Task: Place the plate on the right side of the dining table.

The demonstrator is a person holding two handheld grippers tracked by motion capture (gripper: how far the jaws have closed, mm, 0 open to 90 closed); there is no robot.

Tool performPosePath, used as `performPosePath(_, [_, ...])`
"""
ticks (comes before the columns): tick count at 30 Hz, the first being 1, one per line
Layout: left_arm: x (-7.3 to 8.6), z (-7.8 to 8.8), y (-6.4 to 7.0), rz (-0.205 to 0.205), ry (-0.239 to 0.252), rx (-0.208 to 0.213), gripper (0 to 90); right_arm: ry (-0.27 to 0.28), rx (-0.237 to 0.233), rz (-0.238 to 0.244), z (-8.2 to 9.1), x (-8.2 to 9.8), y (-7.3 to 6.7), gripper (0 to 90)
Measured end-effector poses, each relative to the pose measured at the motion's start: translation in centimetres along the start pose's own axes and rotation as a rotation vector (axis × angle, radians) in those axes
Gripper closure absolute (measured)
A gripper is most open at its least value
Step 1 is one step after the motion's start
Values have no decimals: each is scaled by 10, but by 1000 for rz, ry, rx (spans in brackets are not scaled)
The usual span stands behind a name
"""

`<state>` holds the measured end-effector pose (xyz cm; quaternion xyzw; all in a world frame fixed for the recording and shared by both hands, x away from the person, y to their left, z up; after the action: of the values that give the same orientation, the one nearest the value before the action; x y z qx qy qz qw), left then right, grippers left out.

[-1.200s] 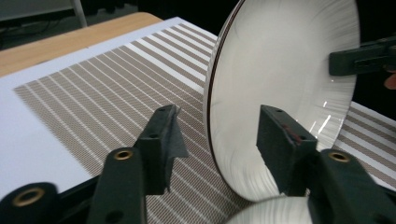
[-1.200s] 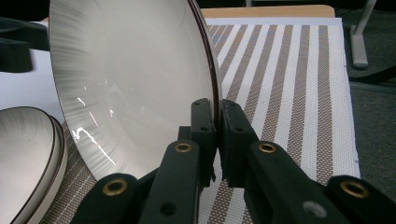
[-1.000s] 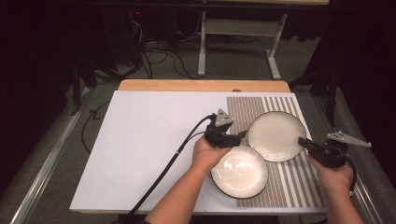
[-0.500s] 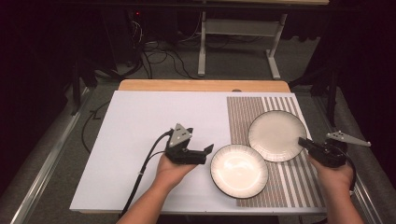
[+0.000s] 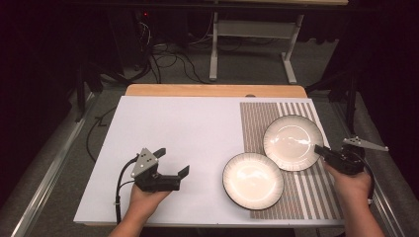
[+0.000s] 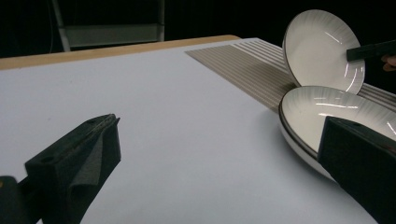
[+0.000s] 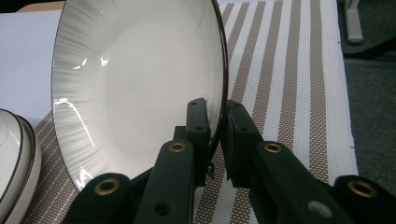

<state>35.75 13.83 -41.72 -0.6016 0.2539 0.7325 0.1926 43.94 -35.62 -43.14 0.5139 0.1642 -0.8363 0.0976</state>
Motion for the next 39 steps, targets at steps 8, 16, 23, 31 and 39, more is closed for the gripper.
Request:
performPosePath(8, [-2,1,-6,28,9,-8,2,-60,9,-68,-14,3,7,810])
performPosePath(16, [-7,2,-8,77,28,-3,2,-81,10,-138,-25,5,13,800])
performPosePath(23, [-9,1,-8,93,37,0,2,-113,20,-188,-33,10,18,779])
performPosePath(31, [-10,1,-11,102,43,-1,1,-132,29,-184,-32,12,19,760])
performPosePath(39, [-6,2,-23,8,11,-68,1,-155,90,-114,-33,16,20,675])
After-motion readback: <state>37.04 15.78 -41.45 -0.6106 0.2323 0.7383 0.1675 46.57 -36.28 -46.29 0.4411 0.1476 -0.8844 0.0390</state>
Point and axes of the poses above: each handheld gripper's, and its own axes: z roughly backward along the jaws, x roughly out of its underside, y roughly to its right, the point moved 7 cm from there along -z, roughly forward along the jaws, and after that the axes turned 9 degrees about y, right-handed, at the moved point
